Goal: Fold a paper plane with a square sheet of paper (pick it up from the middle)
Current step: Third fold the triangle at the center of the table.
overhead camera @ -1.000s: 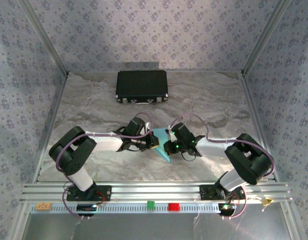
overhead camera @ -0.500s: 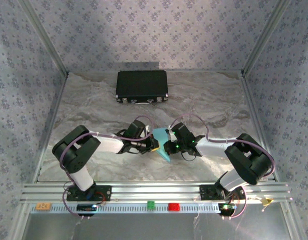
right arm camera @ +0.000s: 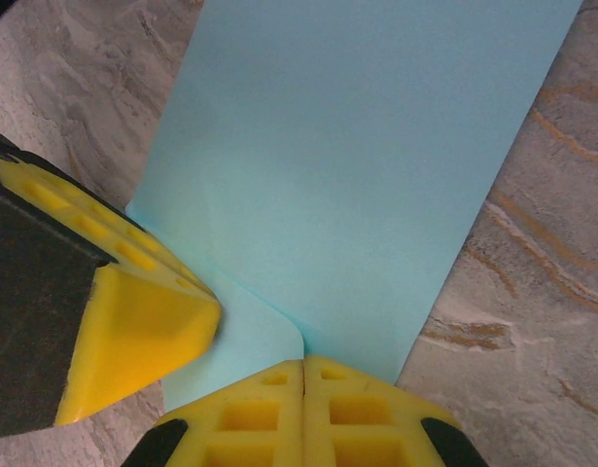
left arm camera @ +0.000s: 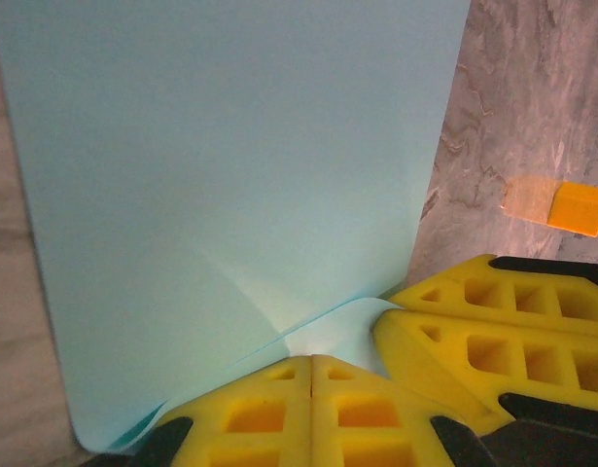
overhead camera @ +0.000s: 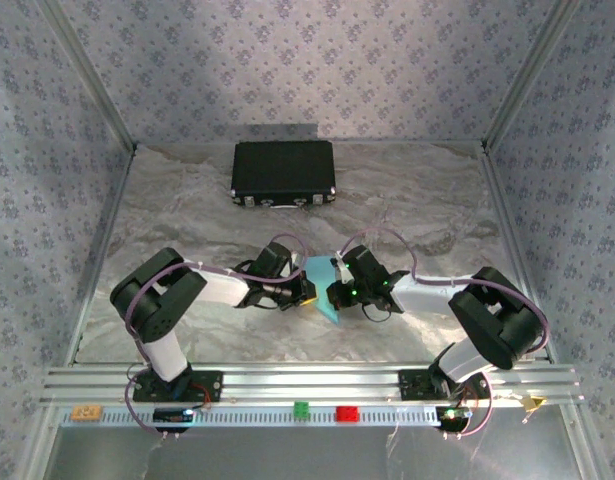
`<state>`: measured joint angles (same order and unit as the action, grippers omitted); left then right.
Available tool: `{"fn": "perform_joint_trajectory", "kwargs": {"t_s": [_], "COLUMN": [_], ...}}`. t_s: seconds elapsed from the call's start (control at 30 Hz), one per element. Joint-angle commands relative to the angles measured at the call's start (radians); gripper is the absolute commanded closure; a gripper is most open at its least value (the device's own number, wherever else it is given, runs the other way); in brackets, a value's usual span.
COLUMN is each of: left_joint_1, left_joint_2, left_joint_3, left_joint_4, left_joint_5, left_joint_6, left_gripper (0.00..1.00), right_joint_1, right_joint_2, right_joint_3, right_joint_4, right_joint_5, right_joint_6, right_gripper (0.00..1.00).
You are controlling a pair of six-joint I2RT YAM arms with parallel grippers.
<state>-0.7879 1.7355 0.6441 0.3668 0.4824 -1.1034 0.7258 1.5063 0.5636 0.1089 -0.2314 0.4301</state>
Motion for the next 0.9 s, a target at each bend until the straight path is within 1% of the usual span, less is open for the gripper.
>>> {"fn": "perform_joint_trajectory", "kwargs": {"t_s": [0.0,0.1,0.23,0.33,0.37,0.4,0.47,0.5,0.53,0.6,0.63,0.7,0.77,0.87], "left_joint_1": [-0.007,-0.009,-0.010,-0.011,-0.011,-0.010,-0.010,-0.010,-0.010,-0.010,-0.011,-0.010,-0.010,-0.010], "left_joint_2": [0.024,0.029,0.033,0.035,0.035,0.033,0.033,0.032,0.033,0.033,0.033,0.030,0.030,0.030], "left_joint_3": [0.010,0.014,0.022,0.023,0.023,0.026,0.026,0.025,0.026,0.029,0.029,0.029,0.030,0.032], "left_joint_4": [-0.041,-0.047,-0.056,-0.056,-0.056,-0.058,-0.058,-0.058,-0.057,-0.058,-0.060,-0.062,-0.064,-0.068], "left_joint_5": [-0.020,-0.020,-0.020,-0.018,-0.018,-0.017,-0.019,-0.019,-0.021,-0.020,-0.022,-0.024,-0.028,-0.028], "left_joint_6": [0.032,0.037,0.049,0.050,0.051,0.054,0.054,0.055,0.054,0.056,0.058,0.058,0.058,0.063], "left_gripper": [1.00,1.00,1.00,1.00,1.00,1.00,1.00,1.00,1.00,1.00,1.00,1.00,1.00,1.00], "right_joint_1": [-0.008,-0.009,-0.011,-0.024,-0.033,-0.042,-0.067,-0.078,-0.086,-0.086,-0.083,-0.068,-0.049,-0.015], "right_joint_2": [-0.002,-0.014,-0.060,-0.110,-0.127,-0.145,-0.176,-0.188,-0.199,-0.209,-0.206,-0.196,-0.181,-0.150], "right_joint_3": [-0.010,-0.009,0.006,0.012,0.009,0.007,0.001,-0.004,-0.007,-0.011,-0.008,-0.002,0.007,0.026], "right_joint_4": [-0.018,-0.017,-0.049,-0.088,-0.097,-0.109,-0.129,-0.133,-0.132,-0.119,-0.113,-0.110,-0.119,-0.136], "right_joint_5": [0.013,0.005,0.009,0.028,0.027,0.021,-0.001,-0.027,-0.059,-0.135,-0.183,-0.239,-0.270,-0.287], "right_joint_6": [0.007,0.006,0.015,0.033,0.040,0.050,0.073,0.081,0.090,0.099,0.103,0.104,0.104,0.092], "right_gripper": [0.98,0.95,0.86,0.75,0.74,0.73,0.63,0.62,0.62,0.65,0.69,0.78,0.86,0.92]}}
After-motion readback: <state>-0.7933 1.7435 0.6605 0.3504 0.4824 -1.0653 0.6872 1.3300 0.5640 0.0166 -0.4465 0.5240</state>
